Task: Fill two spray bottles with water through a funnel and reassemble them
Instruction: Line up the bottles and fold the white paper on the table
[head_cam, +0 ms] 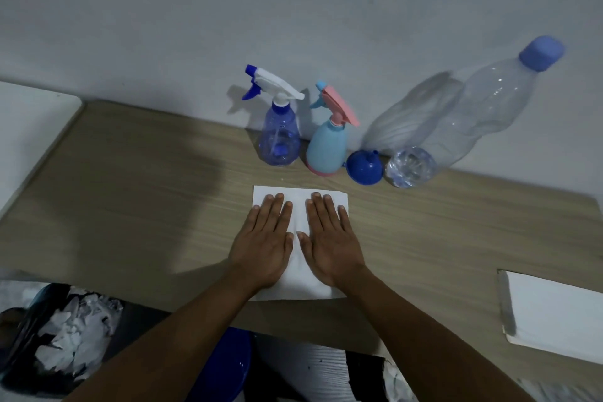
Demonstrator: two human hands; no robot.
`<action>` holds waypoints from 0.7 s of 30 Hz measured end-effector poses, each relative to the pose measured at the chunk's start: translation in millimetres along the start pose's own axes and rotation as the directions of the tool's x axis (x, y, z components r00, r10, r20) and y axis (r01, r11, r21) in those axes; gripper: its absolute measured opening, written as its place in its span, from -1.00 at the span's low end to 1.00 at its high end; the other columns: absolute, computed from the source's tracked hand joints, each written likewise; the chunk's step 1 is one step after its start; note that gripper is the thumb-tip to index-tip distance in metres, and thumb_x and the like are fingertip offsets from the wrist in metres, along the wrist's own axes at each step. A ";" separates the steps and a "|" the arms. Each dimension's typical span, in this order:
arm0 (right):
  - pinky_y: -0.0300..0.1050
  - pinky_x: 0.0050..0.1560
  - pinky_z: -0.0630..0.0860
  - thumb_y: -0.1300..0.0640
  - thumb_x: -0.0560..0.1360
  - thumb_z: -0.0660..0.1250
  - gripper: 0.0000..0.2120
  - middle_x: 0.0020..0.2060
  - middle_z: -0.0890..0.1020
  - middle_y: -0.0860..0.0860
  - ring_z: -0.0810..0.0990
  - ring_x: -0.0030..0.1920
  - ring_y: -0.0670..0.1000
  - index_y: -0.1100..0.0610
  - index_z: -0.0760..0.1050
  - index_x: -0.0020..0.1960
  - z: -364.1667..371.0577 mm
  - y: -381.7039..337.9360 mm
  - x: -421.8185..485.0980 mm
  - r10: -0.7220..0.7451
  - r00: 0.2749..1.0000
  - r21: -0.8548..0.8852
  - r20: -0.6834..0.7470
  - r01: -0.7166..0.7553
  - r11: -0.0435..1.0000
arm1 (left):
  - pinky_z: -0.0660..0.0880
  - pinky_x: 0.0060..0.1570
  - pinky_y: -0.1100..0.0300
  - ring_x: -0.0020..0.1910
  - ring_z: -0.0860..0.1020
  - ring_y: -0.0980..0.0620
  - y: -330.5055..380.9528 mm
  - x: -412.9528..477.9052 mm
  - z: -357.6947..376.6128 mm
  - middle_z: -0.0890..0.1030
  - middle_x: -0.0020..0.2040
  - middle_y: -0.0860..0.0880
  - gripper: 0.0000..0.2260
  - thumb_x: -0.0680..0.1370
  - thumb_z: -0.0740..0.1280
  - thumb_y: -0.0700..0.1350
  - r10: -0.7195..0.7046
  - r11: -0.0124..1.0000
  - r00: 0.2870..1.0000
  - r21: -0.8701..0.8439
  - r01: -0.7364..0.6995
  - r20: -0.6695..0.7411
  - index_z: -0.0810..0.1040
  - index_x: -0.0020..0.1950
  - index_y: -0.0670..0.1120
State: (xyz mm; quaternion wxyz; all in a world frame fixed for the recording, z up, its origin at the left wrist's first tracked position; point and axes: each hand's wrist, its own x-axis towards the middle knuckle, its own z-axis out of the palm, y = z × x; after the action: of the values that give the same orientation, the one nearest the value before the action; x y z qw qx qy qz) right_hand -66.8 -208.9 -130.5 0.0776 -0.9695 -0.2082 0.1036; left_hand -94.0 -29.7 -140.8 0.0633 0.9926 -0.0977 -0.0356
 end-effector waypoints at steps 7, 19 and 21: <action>0.09 0.61 -0.15 -0.22 0.65 -0.16 -0.33 0.63 -0.11 0.06 -0.21 0.62 0.05 0.11 -0.12 0.64 -12.7 88.6 -29.5 0.051 0.999 -0.014 -0.007 -0.051 0.999 | 0.05 0.56 -0.10 0.61 -0.04 -0.11 87.8 35.8 3.7 0.01 0.62 -0.15 -0.42 0.65 -0.17 0.09 0.053 0.999 0.998 0.010 -0.053 0.035 0.03 0.61 -0.16; 0.10 0.61 -0.15 -0.23 0.63 -0.24 -0.30 0.63 -0.13 0.07 -0.20 0.62 0.07 0.15 -0.14 0.64 -22.0 212.4 -98.8 0.236 0.970 0.026 -0.061 -0.235 0.972 | -0.11 0.57 -0.06 0.61 -0.16 -0.10 225.2 87.3 16.2 -0.14 0.63 -0.13 -0.44 0.67 -0.16 0.10 0.228 0.971 0.970 0.055 -0.233 0.090 -0.12 0.62 -0.12; 0.11 0.61 -0.14 -0.22 0.63 -0.24 -0.30 0.63 -0.12 0.09 -0.19 0.62 0.09 0.17 -0.13 0.63 -19.6 214.2 -111.2 0.269 0.960 0.050 -0.077 -0.265 0.963 | -0.11 0.57 -0.06 0.61 -0.18 -0.10 236.3 83.5 17.1 -0.16 0.63 -0.12 -0.43 0.66 -0.20 0.11 0.255 0.963 0.961 0.060 -0.263 0.107 -0.15 0.62 -0.12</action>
State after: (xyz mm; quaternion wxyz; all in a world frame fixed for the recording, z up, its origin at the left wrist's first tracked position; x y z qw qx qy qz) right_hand -78.4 -450.8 -134.3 0.0904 -0.9905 -0.0701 0.0768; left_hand -58.6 -278.2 -131.2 0.0260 0.9699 -0.2310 -0.0723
